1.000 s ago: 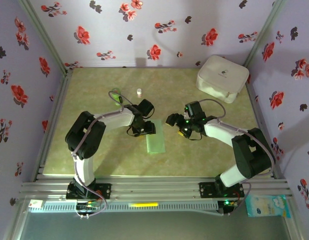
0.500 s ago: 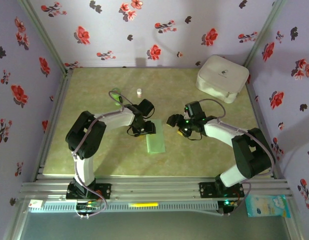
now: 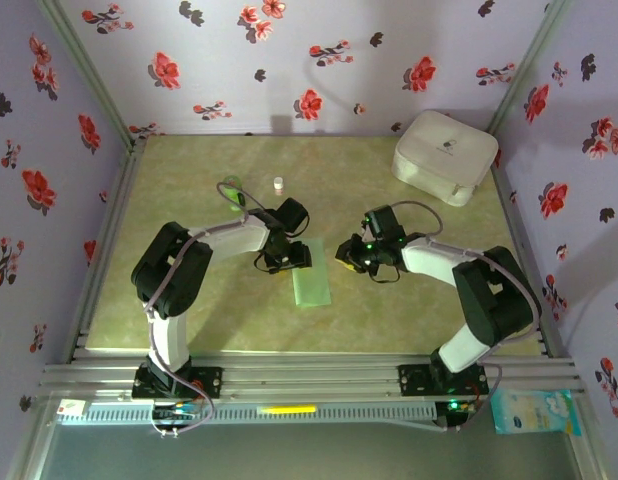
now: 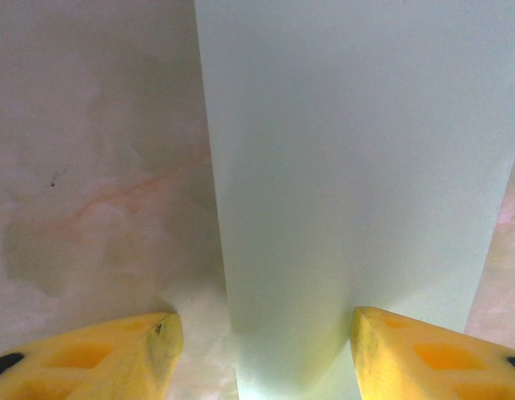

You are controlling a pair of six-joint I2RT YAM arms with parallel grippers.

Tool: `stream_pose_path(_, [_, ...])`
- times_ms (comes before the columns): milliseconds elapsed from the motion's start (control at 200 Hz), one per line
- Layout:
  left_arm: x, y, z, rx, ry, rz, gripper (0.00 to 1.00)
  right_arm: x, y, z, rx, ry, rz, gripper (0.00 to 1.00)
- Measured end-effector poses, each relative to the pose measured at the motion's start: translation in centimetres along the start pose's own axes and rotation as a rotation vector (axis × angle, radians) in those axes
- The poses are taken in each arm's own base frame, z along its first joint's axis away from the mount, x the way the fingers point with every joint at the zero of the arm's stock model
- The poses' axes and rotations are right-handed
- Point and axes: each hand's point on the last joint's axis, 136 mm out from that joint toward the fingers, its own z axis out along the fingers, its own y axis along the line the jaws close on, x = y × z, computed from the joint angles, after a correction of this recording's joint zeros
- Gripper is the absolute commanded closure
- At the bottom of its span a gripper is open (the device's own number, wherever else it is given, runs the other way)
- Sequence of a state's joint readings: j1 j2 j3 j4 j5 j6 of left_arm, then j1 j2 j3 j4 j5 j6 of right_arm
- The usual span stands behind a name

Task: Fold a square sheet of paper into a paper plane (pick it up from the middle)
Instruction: Hold the square sheet of paper at the center of the table.

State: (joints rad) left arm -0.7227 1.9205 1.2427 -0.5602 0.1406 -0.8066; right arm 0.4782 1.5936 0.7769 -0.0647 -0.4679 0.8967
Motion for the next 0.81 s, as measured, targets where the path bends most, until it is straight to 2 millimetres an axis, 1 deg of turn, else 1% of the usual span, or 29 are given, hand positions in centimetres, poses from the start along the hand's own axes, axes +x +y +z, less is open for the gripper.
stream_pose_path(265, [-0.02,0.00,0.05,-0.004,0.004,0.001,0.42,0.09,-0.14,0.17,0.003,0.007,0.003,0.77])
stream_pose_path(470, [0.02,-0.04,0.07,-0.007,0.008,0.021,0.41,0.31,-0.51,0.55,0.012,0.020,0.009,0.74])
stream_pose_path(650, [0.03,-0.07,0.09,-0.013,0.016,0.031,0.40,0.16,-0.25,0.67,0.009,0.021,0.006,0.71])
stream_pose_path(805, [0.04,-0.06,0.13,-0.018,0.021,0.030,0.41,0.15,0.05,0.70,0.004,0.023,0.002,0.71])
